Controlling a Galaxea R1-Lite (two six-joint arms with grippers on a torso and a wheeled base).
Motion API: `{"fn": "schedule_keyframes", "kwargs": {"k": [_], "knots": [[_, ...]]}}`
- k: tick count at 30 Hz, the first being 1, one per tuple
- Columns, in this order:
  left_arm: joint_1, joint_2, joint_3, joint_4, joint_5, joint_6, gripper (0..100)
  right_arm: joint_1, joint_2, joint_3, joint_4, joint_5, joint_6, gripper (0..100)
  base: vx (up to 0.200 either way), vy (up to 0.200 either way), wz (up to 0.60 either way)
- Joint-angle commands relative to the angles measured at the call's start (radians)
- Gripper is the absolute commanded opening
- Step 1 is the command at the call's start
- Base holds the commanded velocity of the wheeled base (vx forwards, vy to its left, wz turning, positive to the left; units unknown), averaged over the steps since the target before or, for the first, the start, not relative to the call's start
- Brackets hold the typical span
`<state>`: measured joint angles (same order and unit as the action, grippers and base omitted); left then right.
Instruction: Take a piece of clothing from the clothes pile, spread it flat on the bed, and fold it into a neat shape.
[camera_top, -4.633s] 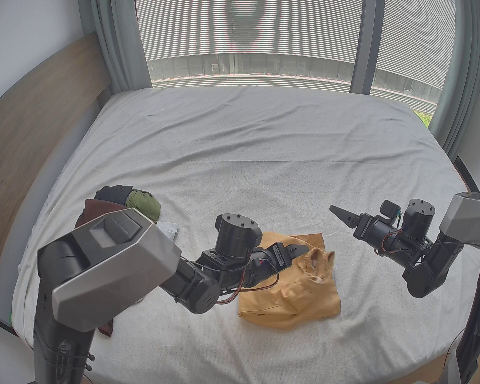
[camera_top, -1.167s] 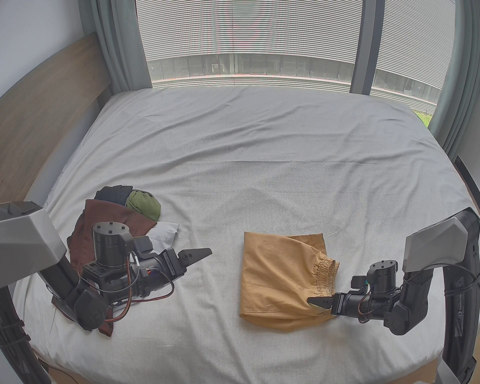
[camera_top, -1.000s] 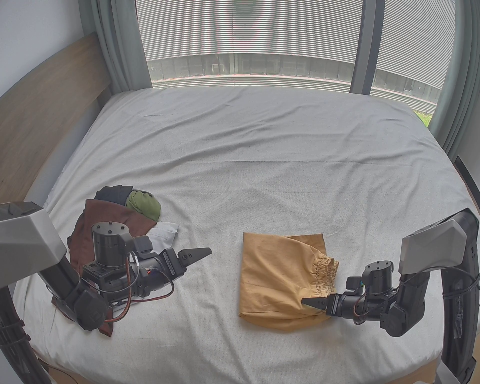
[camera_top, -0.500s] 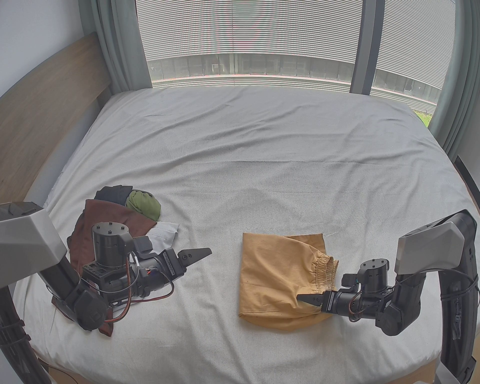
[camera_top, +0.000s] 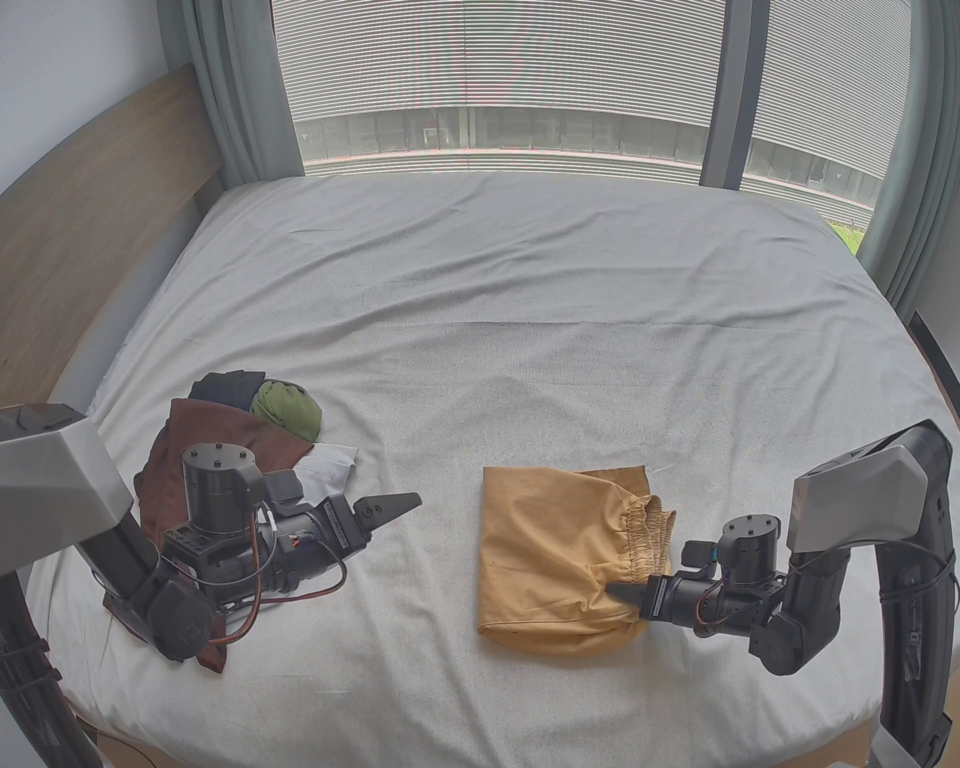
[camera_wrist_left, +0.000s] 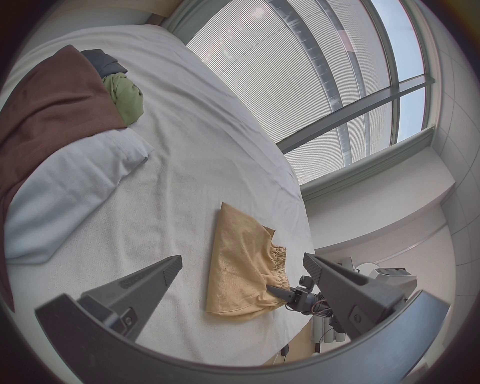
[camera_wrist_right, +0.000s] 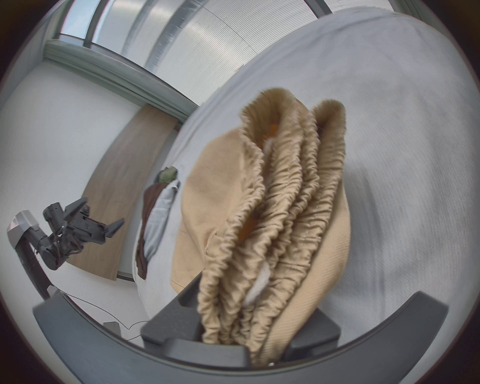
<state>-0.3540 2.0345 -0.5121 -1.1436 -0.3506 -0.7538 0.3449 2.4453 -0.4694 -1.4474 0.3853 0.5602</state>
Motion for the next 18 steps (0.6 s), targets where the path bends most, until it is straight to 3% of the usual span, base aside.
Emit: {"fn": "schedule_keyframes", "kwargs": {"k": [1,14,18], "knots": [[0.006,0.001,0.018,-0.041,-0.001,-0.001,100,0.032,-0.022,0.020,-0.073,0.003,-0.002,0,0.000,0.000,0.00],[0.053,0.032,0.086,-0.202,-0.031,-0.002,100,0.077,-0.197,-0.023,-0.090,0.041,-0.002,0,0.000,0.000,0.00],[0.056,0.035,0.093,-0.211,-0.036,0.039,100,0.077,-0.250,-0.049,-0.065,0.049,0.003,0,0.000,0.000,0.00]]}}
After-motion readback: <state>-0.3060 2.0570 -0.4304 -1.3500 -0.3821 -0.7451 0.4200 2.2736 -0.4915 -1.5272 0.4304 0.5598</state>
